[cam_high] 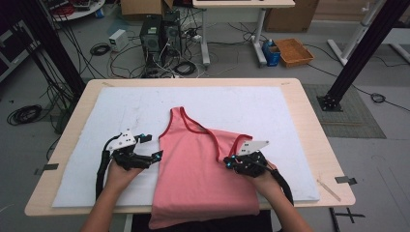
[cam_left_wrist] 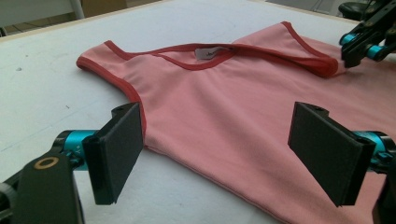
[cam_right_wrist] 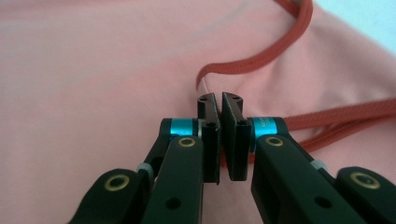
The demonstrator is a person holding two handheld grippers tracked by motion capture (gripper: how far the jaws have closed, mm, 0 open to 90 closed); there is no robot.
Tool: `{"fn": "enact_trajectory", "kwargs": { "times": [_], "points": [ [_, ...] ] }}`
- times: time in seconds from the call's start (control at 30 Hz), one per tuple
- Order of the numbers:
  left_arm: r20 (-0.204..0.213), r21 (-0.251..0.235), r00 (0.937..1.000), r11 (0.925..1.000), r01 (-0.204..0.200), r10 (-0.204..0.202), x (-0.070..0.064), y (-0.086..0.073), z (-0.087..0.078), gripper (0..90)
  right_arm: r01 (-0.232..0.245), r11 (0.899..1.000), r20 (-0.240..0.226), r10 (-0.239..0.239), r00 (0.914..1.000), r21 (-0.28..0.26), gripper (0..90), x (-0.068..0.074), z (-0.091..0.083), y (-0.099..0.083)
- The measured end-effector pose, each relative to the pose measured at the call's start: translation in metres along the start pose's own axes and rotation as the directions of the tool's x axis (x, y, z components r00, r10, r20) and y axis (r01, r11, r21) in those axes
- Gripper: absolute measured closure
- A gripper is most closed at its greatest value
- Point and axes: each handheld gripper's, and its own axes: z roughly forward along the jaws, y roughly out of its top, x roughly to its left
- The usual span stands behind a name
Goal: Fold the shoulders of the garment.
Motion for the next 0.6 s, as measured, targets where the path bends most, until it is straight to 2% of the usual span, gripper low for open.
{"fn": "enact_trajectory", "kwargs": {
  "times": [0.13, 0.3, 0.37, 0.4, 0.43, 0.47, 0.6],
  "points": [
    [0.002, -0.002, 1.0000, 1.0000, 0.000, 0.000, 0.000, 0.000, 0.000, 18.4, 0.033, 0.999, 0.001, -0.033, 0.9995, -0.003, 86.7, 0.009, -0.006, 0.001],
    [-0.002, 0.000, 1.0000, 1.0000, -0.007, 0.007, 0.000, 0.000, 0.000, 18.4, 0.062, 0.996, 0.026, -0.064, 0.9976, 0.058, 86.4, 0.014, -0.003, -0.006],
    [-0.001, 0.000, 1.0000, 1.0000, -0.004, 0.004, 0.000, 0.000, 0.000, 18.4, 0.059, 0.996, 0.022, -0.061, 0.9979, 0.065, 84.5, 0.013, -0.001, -0.008],
    [-0.001, -0.001, 1.0000, 1.0000, -0.002, 0.002, 0.000, 0.000, 0.000, 18.4, 0.053, 0.997, 0.019, -0.054, 0.9983, 0.061, 80.8, 0.012, 0.000, -0.008],
    [0.000, -0.001, 1.0000, 1.0000, 0.000, 0.000, 0.000, 0.000, 0.000, 18.4, 0.053, 0.997, 0.020, -0.054, 0.9983, 0.056, 72.3, 0.012, 0.000, -0.008],
    [0.001, -0.001, 1.0000, 1.0000, -0.001, 0.001, 0.000, 0.000, 0.000, 18.4, 0.039, 0.998, 0.039, -0.041, 0.9984, 0.046, 60.1, 0.011, -0.001, -0.007],
    [0.000, -0.001, 1.0000, 1.0000, 0.000, 0.000, 0.000, 0.000, 0.000, 18.4, -0.038, 0.999, 0.083, 0.039, 0.9958, -0.009, 41.9, 0.003, -0.010, -0.007]
  ]
}}
